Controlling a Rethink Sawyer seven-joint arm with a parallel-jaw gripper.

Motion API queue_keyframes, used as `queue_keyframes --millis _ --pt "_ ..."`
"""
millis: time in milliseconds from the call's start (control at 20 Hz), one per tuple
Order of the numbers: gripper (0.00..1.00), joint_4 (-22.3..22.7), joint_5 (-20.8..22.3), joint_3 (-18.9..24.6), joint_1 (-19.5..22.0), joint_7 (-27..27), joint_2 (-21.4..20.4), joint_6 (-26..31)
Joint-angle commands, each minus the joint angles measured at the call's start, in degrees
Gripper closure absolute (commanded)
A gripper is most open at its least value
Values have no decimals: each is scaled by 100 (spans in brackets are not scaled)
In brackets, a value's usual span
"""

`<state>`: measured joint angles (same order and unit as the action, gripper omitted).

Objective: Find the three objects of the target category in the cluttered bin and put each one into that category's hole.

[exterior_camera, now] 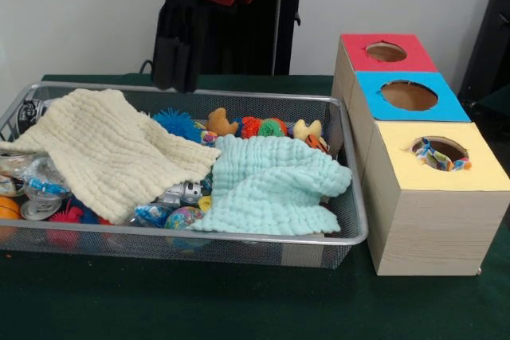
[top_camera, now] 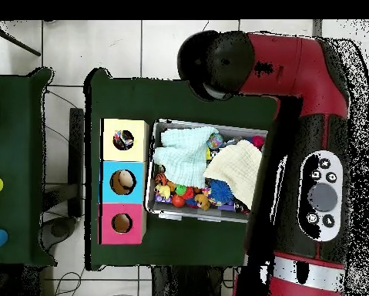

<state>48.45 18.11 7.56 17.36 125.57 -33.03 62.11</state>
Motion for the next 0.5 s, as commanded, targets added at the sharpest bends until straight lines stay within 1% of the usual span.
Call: queue_keyframes --millis 50,100,150,350,500 --pt "100 903 517 -25 214 -1034 289 -429" --pt "100 899 552 -33 225 -1060 294 -439" --pt "0 935 607 -34 252 -1054 277 -460" --pt "0 987 736 -101 274 -1048 248 -593" --pt "0 1010 782 -106 322 -1110 226 -560"
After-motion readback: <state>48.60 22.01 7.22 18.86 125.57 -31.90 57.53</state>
